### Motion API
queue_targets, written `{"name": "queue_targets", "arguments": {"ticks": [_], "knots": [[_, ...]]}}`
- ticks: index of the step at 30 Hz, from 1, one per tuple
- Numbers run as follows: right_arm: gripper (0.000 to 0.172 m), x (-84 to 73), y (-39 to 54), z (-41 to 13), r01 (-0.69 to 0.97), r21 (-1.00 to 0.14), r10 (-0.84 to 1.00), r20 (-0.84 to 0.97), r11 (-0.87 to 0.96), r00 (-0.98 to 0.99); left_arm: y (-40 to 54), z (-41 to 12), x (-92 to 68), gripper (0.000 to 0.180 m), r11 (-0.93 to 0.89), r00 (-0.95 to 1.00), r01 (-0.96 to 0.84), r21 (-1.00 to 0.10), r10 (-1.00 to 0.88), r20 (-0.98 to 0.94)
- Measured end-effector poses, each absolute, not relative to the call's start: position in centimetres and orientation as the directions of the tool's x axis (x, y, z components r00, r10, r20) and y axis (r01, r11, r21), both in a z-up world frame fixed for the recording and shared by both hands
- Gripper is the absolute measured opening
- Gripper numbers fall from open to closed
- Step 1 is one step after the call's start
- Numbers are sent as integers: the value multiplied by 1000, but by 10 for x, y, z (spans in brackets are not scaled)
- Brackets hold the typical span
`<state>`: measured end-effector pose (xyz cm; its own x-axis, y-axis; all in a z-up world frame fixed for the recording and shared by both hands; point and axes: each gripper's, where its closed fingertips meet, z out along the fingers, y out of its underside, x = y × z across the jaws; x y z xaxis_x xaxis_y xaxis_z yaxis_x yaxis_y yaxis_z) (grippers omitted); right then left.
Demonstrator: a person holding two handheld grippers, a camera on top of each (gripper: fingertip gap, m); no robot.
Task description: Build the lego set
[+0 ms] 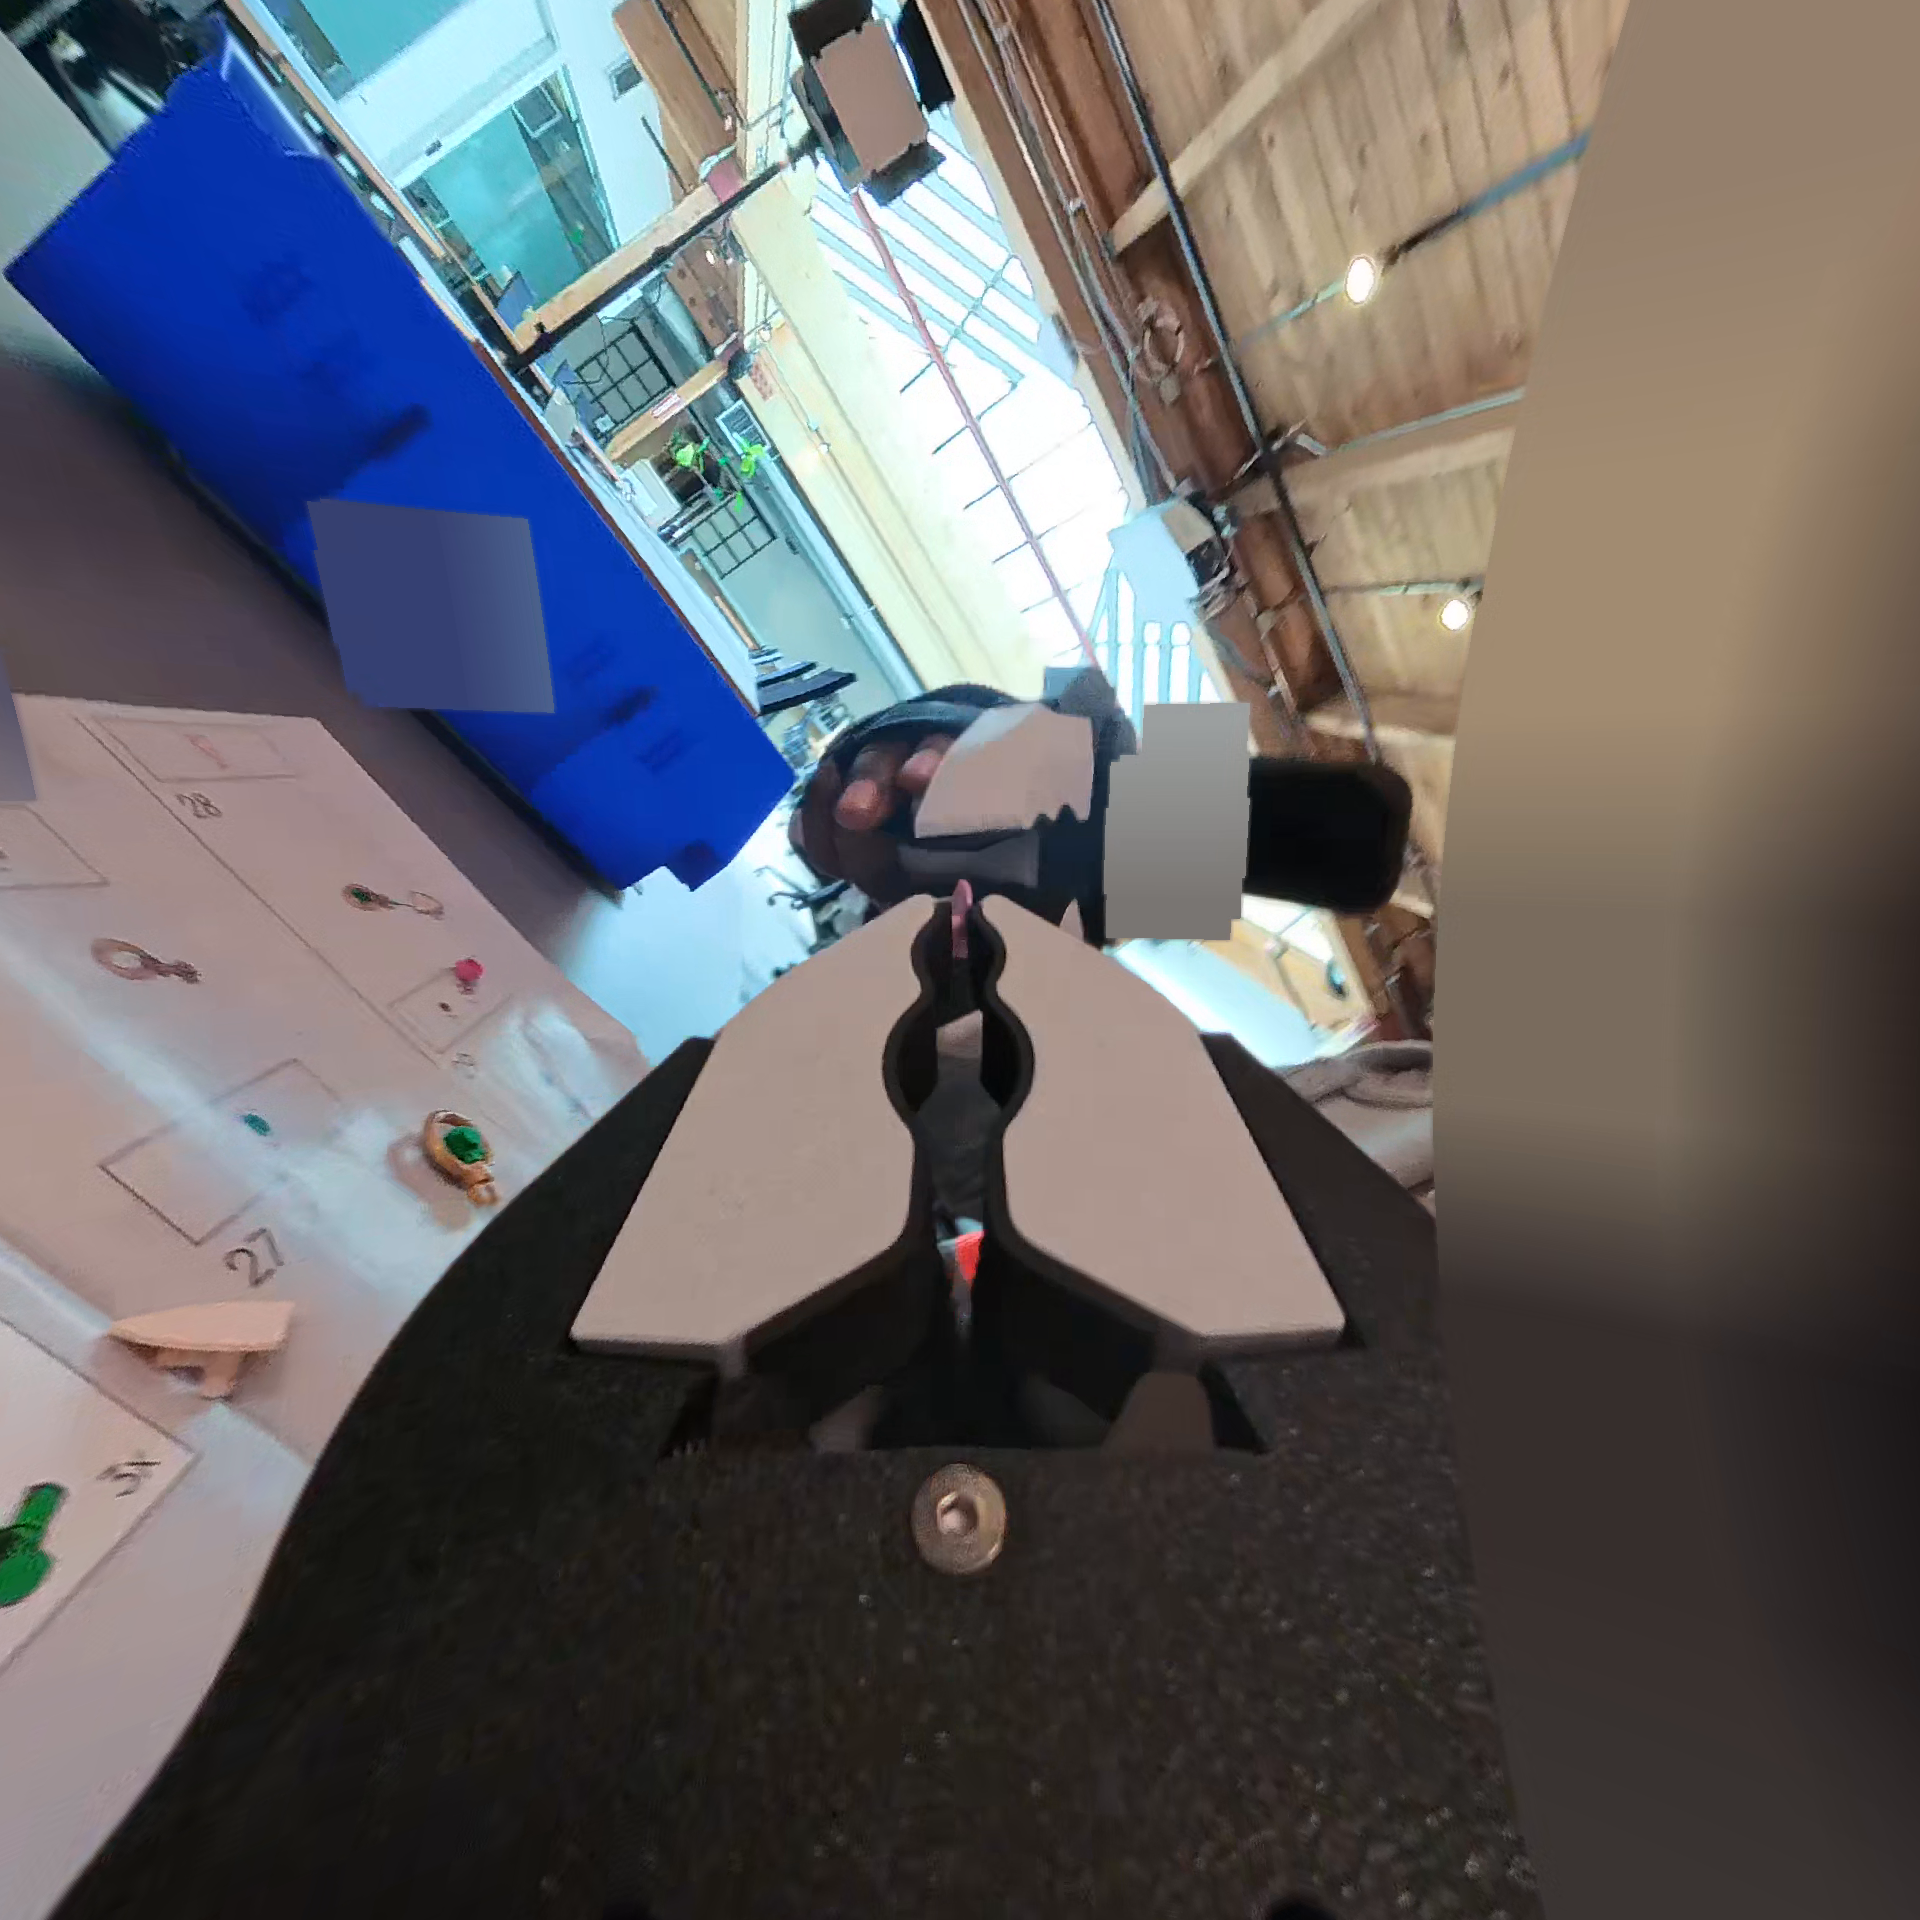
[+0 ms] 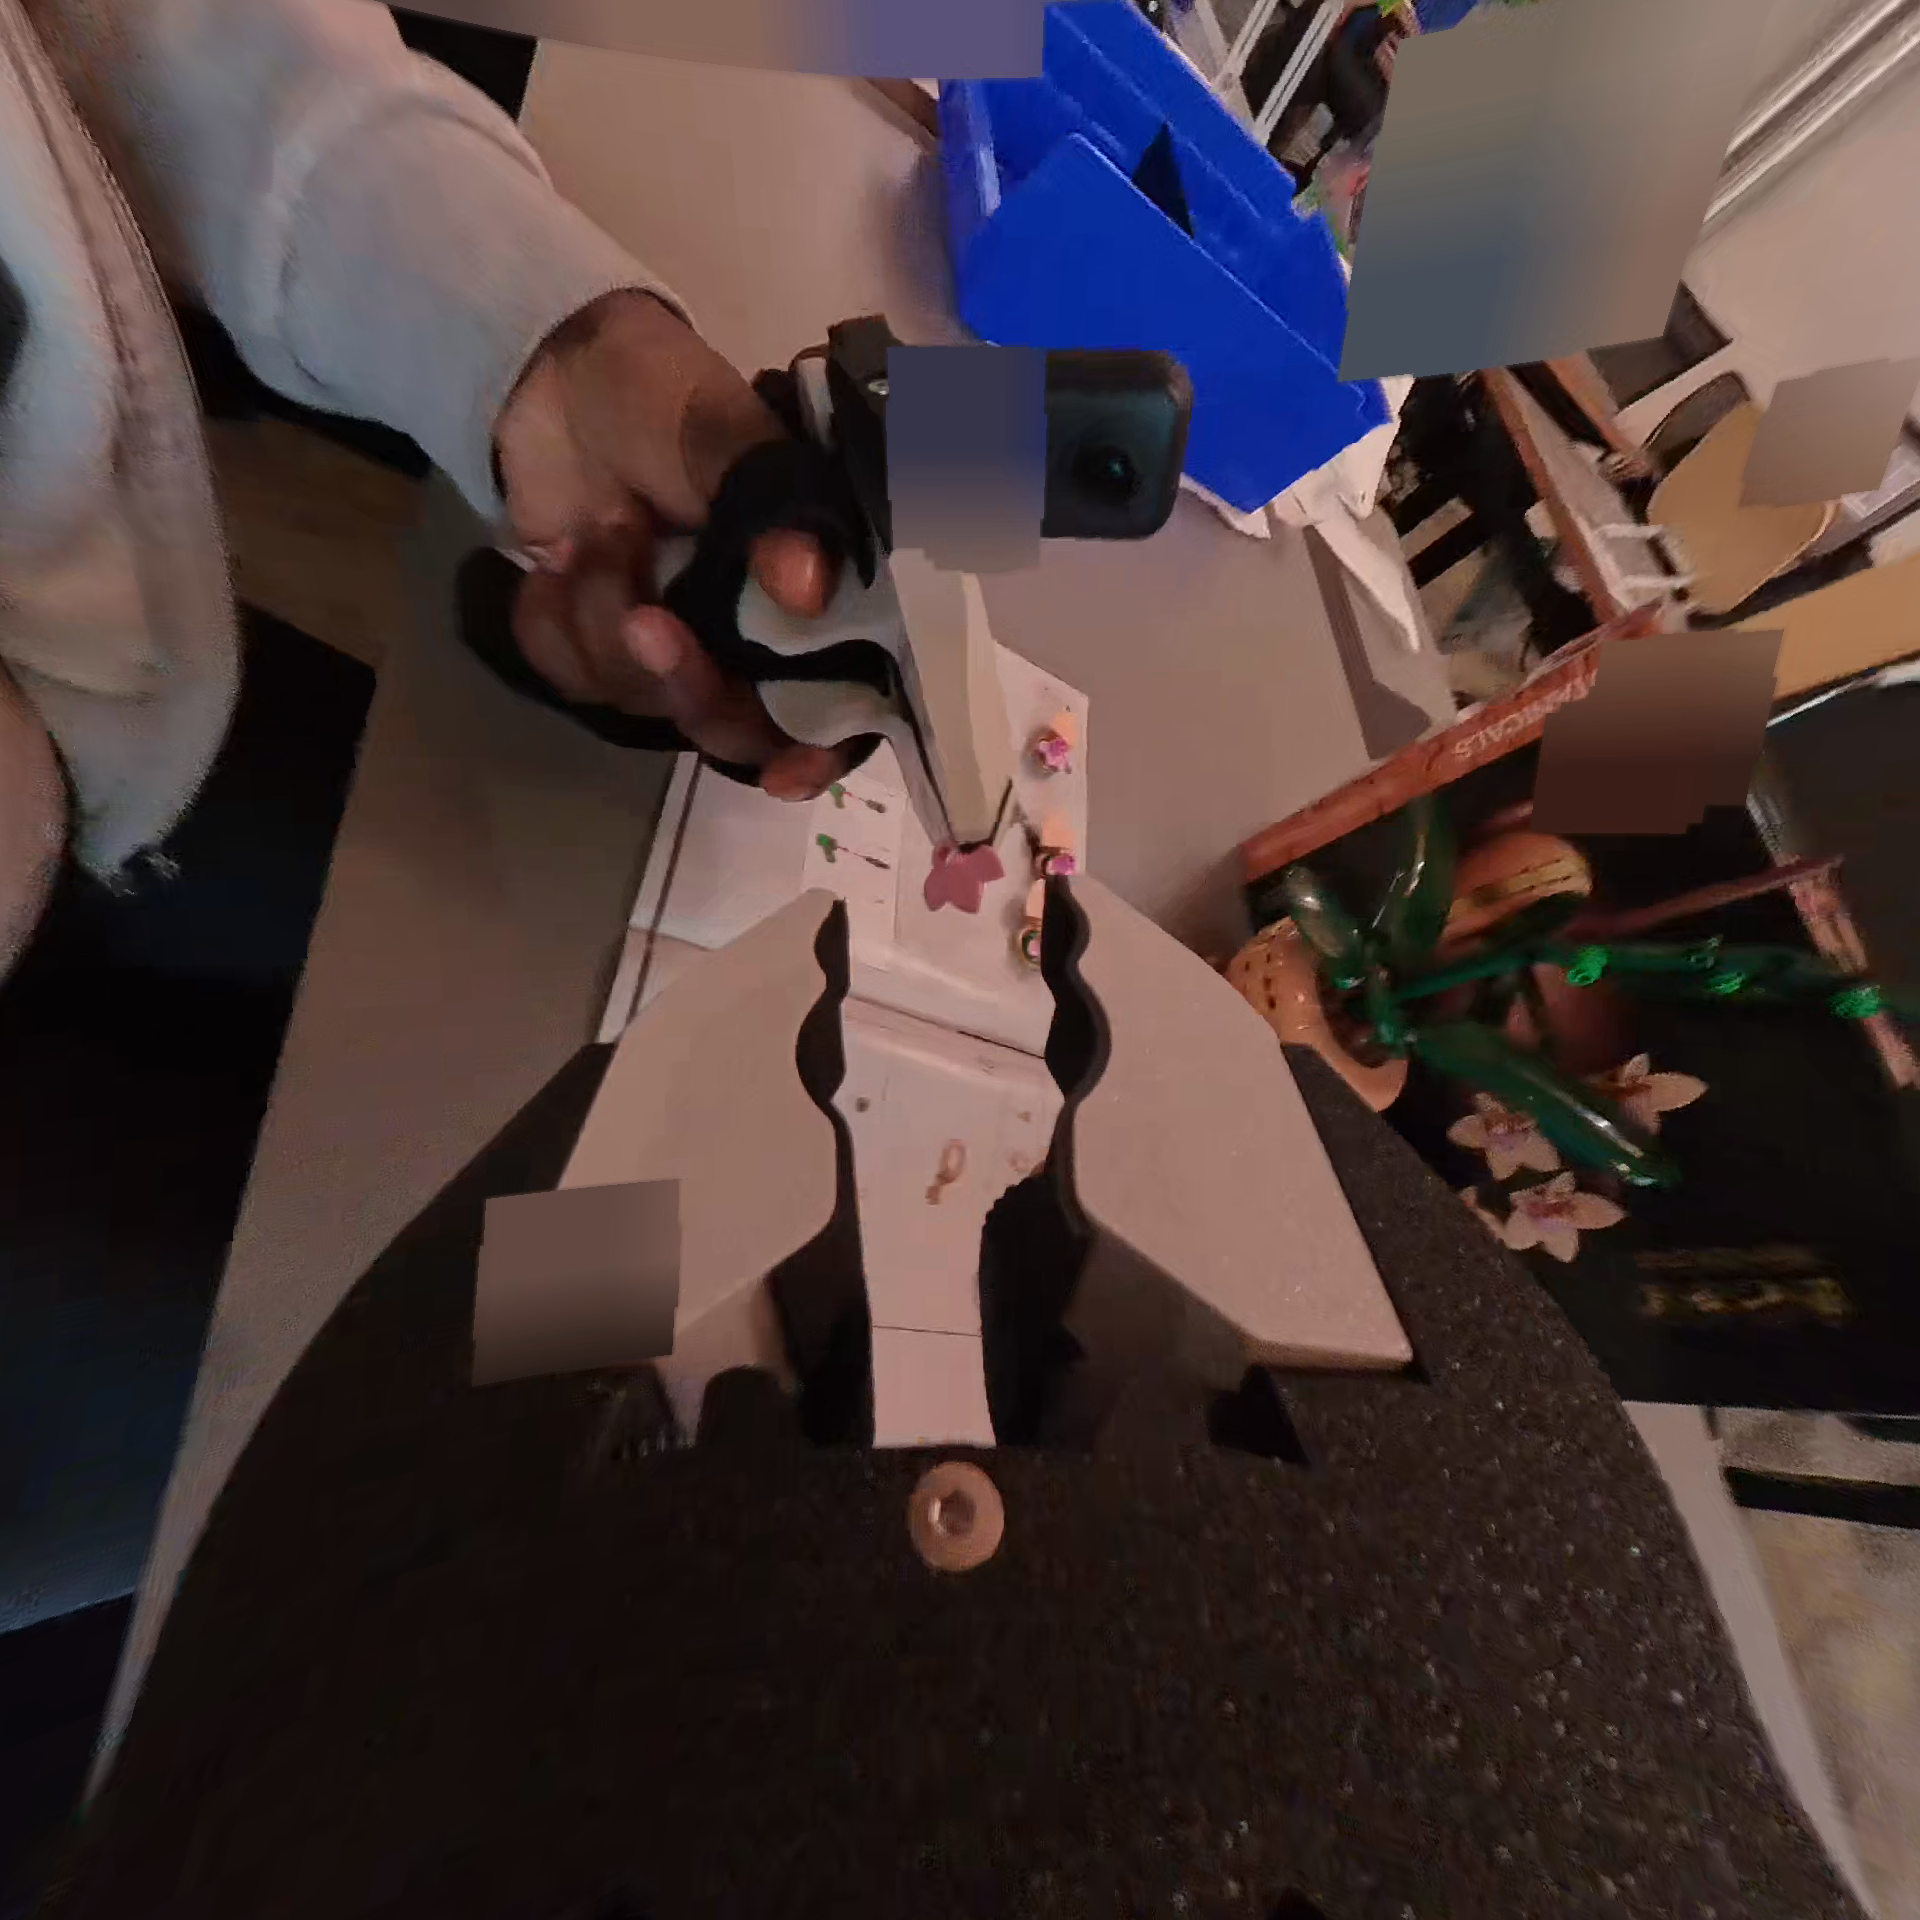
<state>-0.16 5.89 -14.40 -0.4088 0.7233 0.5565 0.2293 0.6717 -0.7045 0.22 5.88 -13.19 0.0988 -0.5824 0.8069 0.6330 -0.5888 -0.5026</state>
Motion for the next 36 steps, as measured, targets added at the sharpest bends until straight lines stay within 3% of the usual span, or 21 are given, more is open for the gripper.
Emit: {"name": "queue_targets", "arguments": {"ticks": [8,14,21,24,26,28,30,33,36], "knots": [[28,-8,61,-137,170,-595,614,714,786,-337,64,-128,-2,2,-623,-26,699,-351,-513,858],[15,-9,63,-135,164,-557,578,749,814,-325,64,-128,1,2,-634,-35,690,-349,-511,859],[15,-8,63,-139,185,-584,609,715,790,-343,64,-132,3,2,-643,-27,678,-356,-506,862],[15,-5,61,-142,193,-642,661,655,742,-364,62,-136,5,10,-628,57,624,-464,-556,829],[15,2,66,-148,248,-708,737,550,661,-393,59,-147,6,23,-579,224,513,-634,-622,750],[15,15,75,-160,342,-767,820,397,543,-413,57,-167,3,26,-484,466,300,-822,-677,569],[14,29,81,-179,450,-805,887,191,387,-421,59,-188,-2,29,-364,657,19,-931,-697,286],[14,40,85,-213,572,-795,928,-32,201,-371,61,-203,2,26,-257,696,-228,-939,-717,28],[14,45,85,-239,625,-756,929,-63,194,-365,59,-212,15,19,-301,639,-249,-921,-766,77]]}}
